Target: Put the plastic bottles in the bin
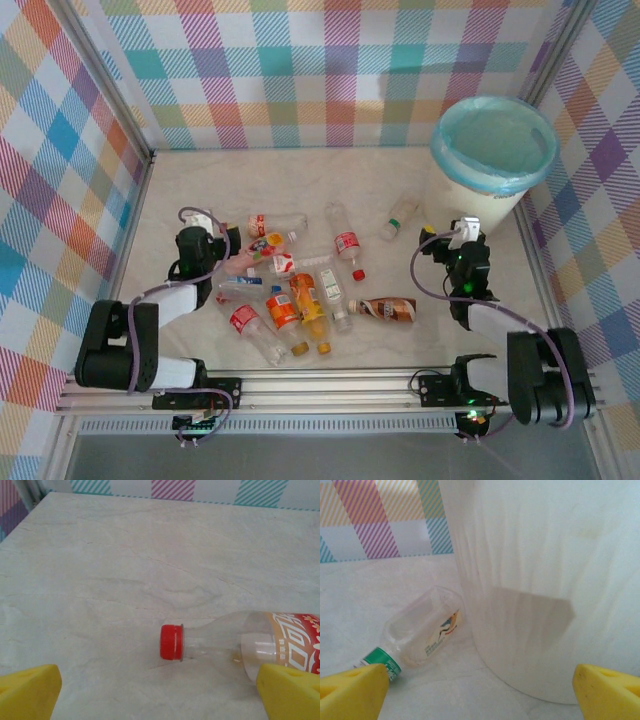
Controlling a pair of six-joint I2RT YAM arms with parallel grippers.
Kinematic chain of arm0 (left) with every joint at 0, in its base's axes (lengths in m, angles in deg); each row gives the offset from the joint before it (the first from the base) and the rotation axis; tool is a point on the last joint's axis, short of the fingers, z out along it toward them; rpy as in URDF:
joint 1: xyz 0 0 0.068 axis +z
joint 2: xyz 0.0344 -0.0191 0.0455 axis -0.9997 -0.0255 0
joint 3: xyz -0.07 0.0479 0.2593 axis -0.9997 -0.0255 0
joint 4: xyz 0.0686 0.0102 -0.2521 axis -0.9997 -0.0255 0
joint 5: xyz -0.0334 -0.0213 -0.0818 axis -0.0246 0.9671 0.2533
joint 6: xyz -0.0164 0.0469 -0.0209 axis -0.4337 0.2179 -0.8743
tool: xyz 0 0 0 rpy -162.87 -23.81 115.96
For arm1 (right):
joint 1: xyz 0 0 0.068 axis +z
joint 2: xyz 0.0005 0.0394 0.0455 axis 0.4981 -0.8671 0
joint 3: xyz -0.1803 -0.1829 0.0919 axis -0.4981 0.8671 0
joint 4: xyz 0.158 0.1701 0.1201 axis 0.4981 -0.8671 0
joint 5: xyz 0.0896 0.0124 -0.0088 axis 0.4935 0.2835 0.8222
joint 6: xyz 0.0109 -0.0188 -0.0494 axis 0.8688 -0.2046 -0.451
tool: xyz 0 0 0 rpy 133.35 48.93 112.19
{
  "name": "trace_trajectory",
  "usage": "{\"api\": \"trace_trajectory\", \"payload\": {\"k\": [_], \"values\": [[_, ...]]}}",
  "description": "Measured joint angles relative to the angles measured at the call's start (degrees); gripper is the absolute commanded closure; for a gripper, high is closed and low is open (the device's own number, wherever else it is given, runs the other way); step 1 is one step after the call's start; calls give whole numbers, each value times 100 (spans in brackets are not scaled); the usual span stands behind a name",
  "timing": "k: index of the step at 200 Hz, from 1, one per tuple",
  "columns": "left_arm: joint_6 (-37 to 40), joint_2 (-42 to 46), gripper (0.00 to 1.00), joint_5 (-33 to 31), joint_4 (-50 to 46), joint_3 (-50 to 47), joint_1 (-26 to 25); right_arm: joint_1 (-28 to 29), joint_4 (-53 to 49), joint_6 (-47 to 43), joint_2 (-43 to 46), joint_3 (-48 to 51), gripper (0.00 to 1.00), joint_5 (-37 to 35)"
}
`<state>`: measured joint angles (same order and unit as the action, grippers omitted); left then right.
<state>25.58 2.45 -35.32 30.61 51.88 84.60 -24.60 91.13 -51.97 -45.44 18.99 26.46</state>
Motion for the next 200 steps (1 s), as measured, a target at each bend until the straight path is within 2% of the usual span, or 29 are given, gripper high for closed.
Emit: {"api": "trace_trajectory", "payload": {"k": [63, 87, 112, 151, 177, 200], "values": [[-83, 1757, 6, -149, -946, -33, -140, 348, -2540, 398, 1394, -643, 18, 24], [-9, 2356, 8, -28, -1478, 236, -542, 758, -3442, 472, 1799, -992, 20, 83], [151, 2688, 6, 317, -2221, 881, -1010, 1360, -4299, 610, 1779, -1598, 21, 136], [835, 2577, 6, 1364, -3471, 2079, -1853, 1978, -5300, 935, 933, -2990, 22, 557], [1469, 2173, 8, 2223, -3993, 2404, -2433, 2070, -5967, 1001, -229, -4299, 19, 999], [1812, 1668, 11, 2887, -4288, 2406, -2605, 2070, -6535, 1003, -1390, -5563, 17, 1412]]}}
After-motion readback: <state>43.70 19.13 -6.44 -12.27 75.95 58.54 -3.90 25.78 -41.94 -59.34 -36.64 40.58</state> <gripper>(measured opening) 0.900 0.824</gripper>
